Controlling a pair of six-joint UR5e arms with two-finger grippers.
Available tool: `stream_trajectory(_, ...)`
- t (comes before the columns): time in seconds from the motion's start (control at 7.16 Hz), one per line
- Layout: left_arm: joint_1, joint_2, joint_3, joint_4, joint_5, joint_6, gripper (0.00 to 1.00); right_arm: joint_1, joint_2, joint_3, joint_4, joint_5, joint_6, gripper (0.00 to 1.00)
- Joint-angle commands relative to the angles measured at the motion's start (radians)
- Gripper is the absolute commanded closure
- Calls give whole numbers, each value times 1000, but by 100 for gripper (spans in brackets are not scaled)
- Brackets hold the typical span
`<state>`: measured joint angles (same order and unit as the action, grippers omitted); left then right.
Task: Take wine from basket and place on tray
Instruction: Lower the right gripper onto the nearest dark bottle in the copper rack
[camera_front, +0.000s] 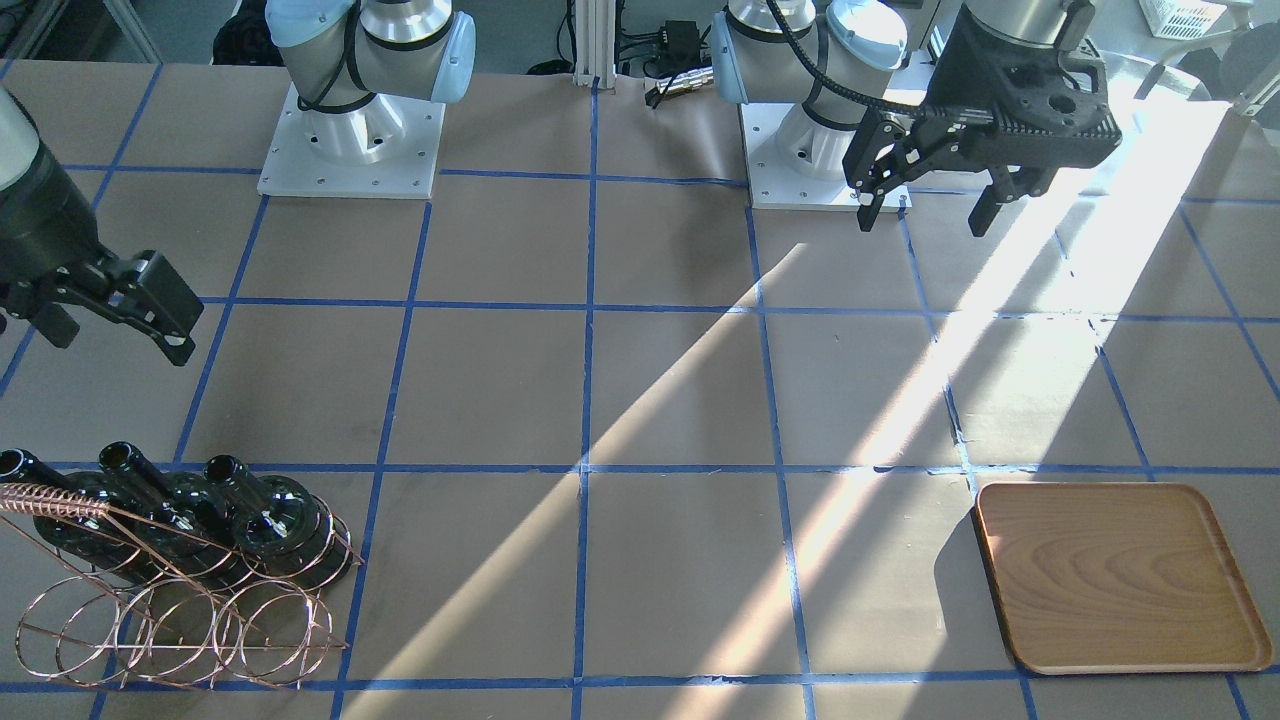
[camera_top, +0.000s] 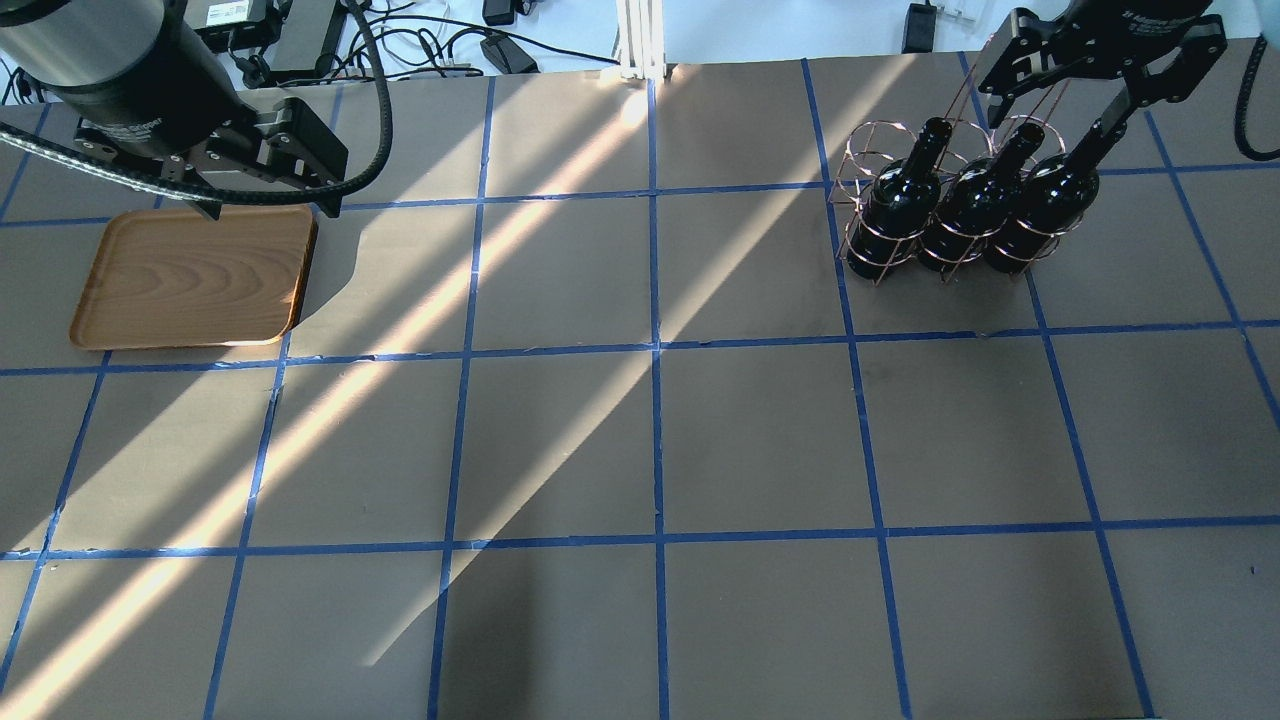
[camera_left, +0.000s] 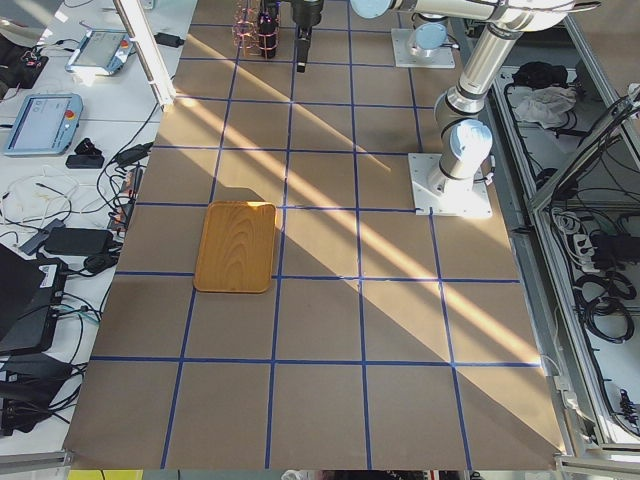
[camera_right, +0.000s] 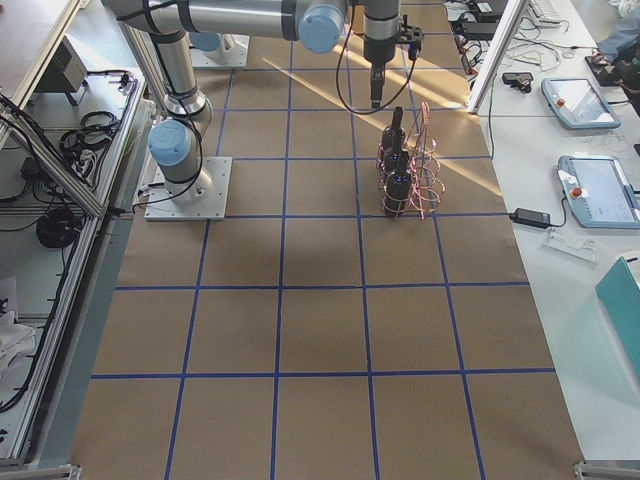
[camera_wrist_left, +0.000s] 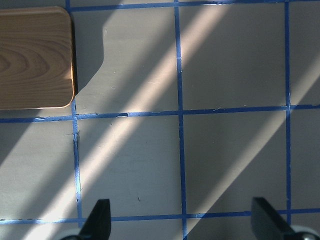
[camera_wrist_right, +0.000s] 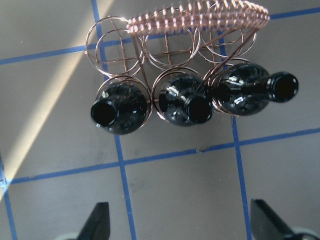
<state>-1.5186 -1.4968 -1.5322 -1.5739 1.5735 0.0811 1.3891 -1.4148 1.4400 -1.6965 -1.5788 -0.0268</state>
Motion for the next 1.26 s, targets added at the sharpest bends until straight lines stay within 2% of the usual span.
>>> stream_trajectory(0.0,0,4,0,0,5,0,0,-9,114,-3,-78,-9,-12,1)
stream_trajectory(0.14,0,4,0,0,6,0,0,-9,132,-3,-97,-12,-13,2)
stream_trajectory(0.42,0,4,0,0,6,0,0,-9,149,7,-104,-12,-10,16)
stream_trajectory(0.7,0,3,0,0,6,0,0,-9,151,7,-111,-12,-13,69)
stream_trajectory(0.98,0,3,0,0,5,0,0,-10,148,0,-109,-29,-15,100)
stream_trajectory(1.12,0,3,0,0,2,2,0,-10,136,-15,-109,-36,-13,100)
